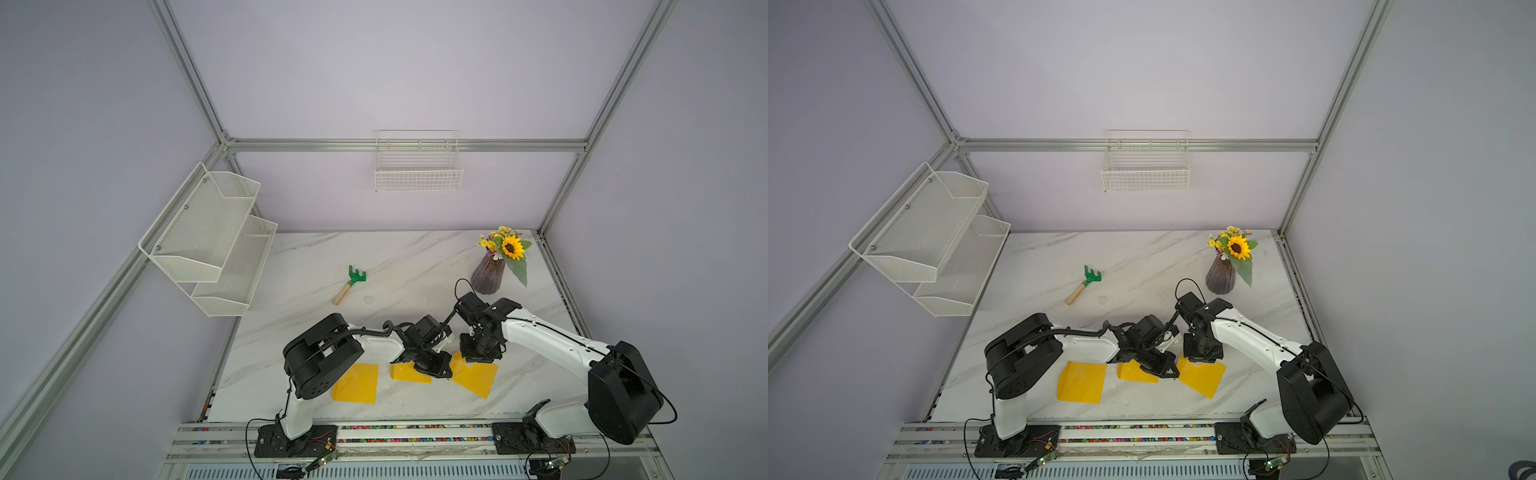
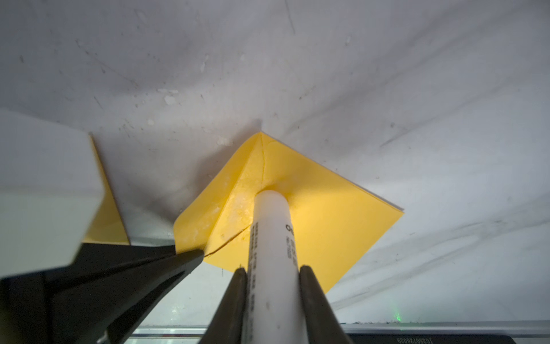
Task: Seal the envelope with a glue stick
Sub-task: Apply the envelope at the center of the board.
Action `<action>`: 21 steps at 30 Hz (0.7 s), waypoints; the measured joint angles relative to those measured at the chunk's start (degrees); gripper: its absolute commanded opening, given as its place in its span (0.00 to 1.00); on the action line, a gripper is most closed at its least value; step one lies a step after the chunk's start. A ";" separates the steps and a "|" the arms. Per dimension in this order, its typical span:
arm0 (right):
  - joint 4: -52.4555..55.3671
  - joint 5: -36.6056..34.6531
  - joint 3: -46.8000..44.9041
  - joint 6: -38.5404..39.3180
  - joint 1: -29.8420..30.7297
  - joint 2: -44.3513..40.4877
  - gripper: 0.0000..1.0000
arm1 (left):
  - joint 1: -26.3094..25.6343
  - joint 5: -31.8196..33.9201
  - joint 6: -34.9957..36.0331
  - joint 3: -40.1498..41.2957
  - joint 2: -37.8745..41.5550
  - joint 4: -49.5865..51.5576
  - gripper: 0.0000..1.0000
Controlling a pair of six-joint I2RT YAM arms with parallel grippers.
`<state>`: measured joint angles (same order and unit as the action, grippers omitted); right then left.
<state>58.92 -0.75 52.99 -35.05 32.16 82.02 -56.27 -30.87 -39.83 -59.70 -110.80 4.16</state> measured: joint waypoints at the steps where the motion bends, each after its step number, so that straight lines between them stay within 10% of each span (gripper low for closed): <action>1: 0.04 -0.31 0.07 -0.13 0.00 0.09 0.00 | 0.00 0.00 0.00 0.00 -0.02 0.02 0.00; 21: -0.13 3.48 0.09 -0.48 0.35 0.52 0.00 | -0.02 -0.46 0.02 -0.96 -0.55 1.16 0.00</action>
<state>58.78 2.72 53.08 -35.53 32.51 82.54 -56.29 -31.33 -39.81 -60.66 -111.35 5.32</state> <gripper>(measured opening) 0.273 0.047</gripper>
